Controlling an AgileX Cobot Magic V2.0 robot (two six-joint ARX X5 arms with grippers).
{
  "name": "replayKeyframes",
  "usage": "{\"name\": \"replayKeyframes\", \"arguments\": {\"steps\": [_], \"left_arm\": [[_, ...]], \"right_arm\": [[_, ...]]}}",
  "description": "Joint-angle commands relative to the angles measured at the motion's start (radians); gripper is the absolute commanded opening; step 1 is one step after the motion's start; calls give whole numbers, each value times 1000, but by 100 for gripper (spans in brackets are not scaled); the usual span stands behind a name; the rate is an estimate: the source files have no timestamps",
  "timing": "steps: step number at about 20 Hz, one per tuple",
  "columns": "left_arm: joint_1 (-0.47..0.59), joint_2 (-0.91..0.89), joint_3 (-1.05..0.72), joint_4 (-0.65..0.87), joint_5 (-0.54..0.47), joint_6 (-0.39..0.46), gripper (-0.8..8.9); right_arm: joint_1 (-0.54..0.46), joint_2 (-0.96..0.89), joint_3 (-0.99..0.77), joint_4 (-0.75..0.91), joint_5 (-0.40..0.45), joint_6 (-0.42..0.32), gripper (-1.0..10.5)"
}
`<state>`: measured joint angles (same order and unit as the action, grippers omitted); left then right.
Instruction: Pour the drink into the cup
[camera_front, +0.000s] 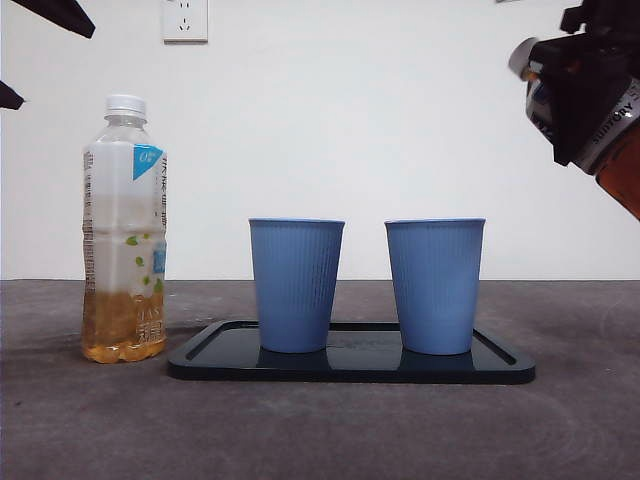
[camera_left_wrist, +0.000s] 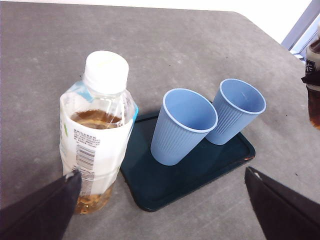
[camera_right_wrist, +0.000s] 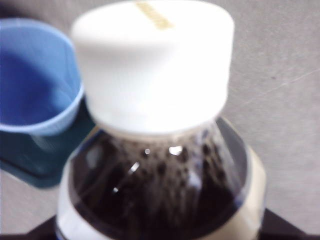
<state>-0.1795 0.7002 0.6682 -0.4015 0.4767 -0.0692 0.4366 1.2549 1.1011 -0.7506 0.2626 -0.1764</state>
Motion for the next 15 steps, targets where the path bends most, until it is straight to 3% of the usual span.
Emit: {"name": "replayKeyframes", "arguments": {"steps": [1,9,15], "left_arm": [[-3,2,18,5,2,26,527],[-5,-72,17,4,0,28,527],[-10,-111,17,-3,-10,28,527]], "right_arm": [[48,61,101,-34,63,-72,127],[160,277,204,-199,288,-158,127],[178,323,204,-253,351,-171,127]]}}
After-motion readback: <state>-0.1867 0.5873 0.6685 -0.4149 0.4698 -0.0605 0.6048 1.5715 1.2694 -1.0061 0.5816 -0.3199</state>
